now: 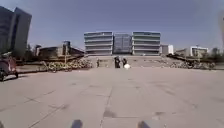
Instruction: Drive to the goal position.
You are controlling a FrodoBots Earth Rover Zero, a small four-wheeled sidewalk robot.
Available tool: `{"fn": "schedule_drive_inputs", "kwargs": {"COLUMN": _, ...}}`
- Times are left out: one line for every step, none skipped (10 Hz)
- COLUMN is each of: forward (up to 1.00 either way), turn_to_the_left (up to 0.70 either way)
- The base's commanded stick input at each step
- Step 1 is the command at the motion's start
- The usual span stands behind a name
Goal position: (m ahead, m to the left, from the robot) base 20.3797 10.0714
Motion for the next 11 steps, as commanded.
{"fn": "schedule_drive_inputs", "kwargs": {"forward": 1.0, "turn_to_the_left": 0.0}}
{"fn": "schedule_drive_inputs", "kwargs": {"forward": 1.0, "turn_to_the_left": 0.0}}
{"fn": "schedule_drive_inputs", "kwargs": {"forward": 1.0, "turn_to_the_left": 0.0}}
{"fn": "schedule_drive_inputs", "kwargs": {"forward": 1.0, "turn_to_the_left": 0.0}}
{"fn": "schedule_drive_inputs", "kwargs": {"forward": 1.0, "turn_to_the_left": 0.0}}
{"fn": "schedule_drive_inputs", "kwargs": {"forward": 1.0, "turn_to_the_left": 0.0}}
{"fn": "schedule_drive_inputs", "kwargs": {"forward": 1.0, "turn_to_the_left": 0.0}}
{"fn": "schedule_drive_inputs", "kwargs": {"forward": 1.0, "turn_to_the_left": 0.0}}
{"fn": "schedule_drive_inputs", "kwargs": {"forward": 1.0, "turn_to_the_left": 0.0}}
{"fn": "schedule_drive_inputs", "kwargs": {"forward": 1.0, "turn_to_the_left": 0.0}}
{"fn": "schedule_drive_inputs", "kwargs": {"forward": 1.0, "turn_to_the_left": 0.0}}
